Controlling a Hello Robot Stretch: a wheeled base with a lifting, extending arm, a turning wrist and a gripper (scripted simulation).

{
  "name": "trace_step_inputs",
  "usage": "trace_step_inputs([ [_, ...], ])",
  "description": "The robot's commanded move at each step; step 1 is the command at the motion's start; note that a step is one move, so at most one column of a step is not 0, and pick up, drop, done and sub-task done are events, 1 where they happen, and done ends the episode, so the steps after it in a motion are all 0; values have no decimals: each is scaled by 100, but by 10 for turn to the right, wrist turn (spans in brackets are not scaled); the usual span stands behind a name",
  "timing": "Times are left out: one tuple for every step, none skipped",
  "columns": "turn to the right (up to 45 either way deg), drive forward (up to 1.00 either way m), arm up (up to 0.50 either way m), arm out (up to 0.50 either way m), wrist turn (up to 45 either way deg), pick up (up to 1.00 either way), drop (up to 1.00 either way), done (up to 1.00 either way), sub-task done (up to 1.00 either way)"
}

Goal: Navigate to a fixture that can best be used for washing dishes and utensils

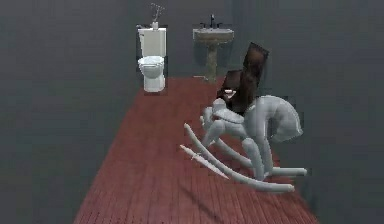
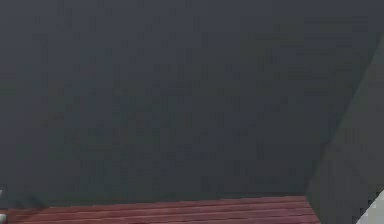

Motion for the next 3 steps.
trace_step_inputs([
  [210,0,0,0,0,0,0,0,0],
  [0,5,0,0,0,0,0,0,0],
  [-360,0,0,0,0,0,0,0,0],
])
